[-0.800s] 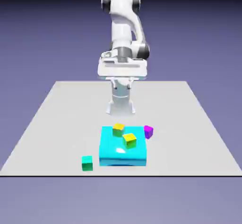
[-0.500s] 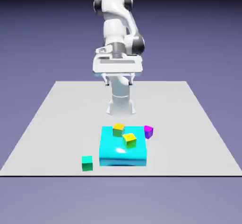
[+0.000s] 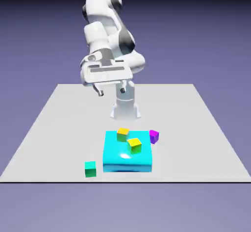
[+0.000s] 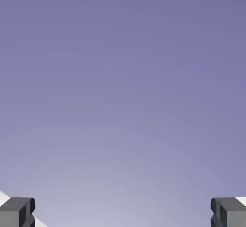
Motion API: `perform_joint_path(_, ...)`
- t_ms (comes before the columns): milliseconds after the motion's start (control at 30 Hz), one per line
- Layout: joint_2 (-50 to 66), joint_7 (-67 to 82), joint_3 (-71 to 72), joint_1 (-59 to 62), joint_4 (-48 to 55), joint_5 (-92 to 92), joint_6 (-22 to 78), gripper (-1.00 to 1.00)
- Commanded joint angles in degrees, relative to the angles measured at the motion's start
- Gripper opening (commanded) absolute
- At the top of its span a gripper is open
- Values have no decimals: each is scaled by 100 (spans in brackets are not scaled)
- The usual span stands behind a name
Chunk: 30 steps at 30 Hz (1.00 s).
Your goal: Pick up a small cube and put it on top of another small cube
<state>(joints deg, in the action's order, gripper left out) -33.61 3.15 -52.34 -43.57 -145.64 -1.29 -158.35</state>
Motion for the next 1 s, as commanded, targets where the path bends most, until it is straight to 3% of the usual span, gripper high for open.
perform_joint_path(0,-4,181,-208,-170,61,-5,62,0)
perform_joint_path(967,-113,5429,-6230,-5104,1828,-154,1864,0)
